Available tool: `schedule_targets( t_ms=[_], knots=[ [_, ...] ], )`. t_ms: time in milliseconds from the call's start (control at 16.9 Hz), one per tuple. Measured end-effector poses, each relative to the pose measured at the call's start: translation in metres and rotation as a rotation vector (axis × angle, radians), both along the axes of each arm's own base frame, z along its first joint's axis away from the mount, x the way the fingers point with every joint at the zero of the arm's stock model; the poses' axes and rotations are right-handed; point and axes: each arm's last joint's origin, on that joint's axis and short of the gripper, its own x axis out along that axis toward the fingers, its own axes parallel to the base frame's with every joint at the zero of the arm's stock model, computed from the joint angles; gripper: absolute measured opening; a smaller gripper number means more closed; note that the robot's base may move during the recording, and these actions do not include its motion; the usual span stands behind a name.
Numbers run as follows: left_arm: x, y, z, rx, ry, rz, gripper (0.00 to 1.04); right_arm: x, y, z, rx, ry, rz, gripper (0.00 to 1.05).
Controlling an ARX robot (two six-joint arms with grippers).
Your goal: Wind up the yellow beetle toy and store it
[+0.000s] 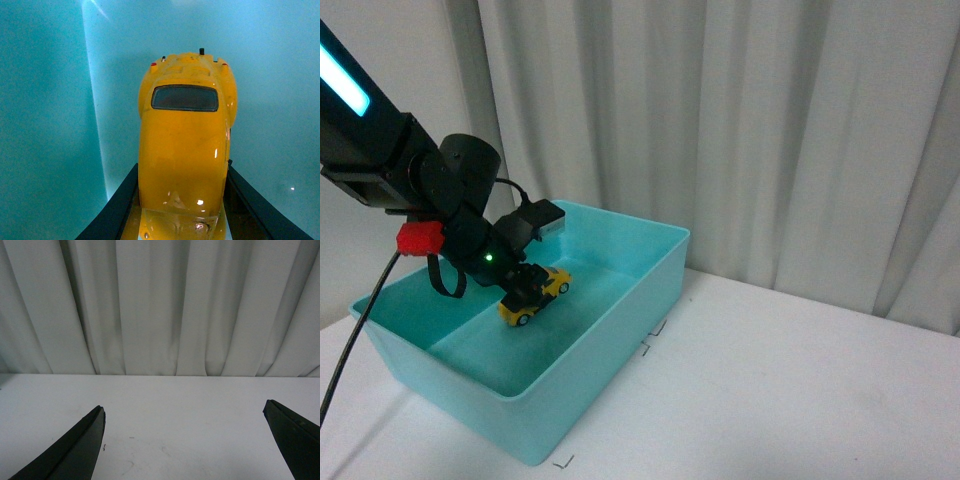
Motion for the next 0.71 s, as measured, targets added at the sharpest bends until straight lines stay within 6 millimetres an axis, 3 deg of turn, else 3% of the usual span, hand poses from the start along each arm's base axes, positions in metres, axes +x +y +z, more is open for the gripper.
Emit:
schedule_targets(
  t_ms=[178, 474, 533, 711],
  knots=[
    [0.000, -0.002, -0.001, -0.020, 0.006, -0.010, 0.47, 0.000, 0.000, 0.000, 0.000, 0.000, 0.000, 0.98],
    [-0.002, -0.011, 0.014, -0.174, -0.029, -0.012, 0.97, 0.000, 0.000, 0.000, 0.000, 0.000, 0.000, 0.98],
    [-0.003, -0.011, 0.024, -0.205, -0.064, -0.006, 1.00, 0.000, 0.000, 0.000, 0.000, 0.000, 0.000, 0.98],
    [-0.029, 0.000, 0.101, -0.317, -0.275, -0.012, 0.98, 0.000, 0.000, 0.000, 0.000, 0.000, 0.000, 0.98]
  ],
)
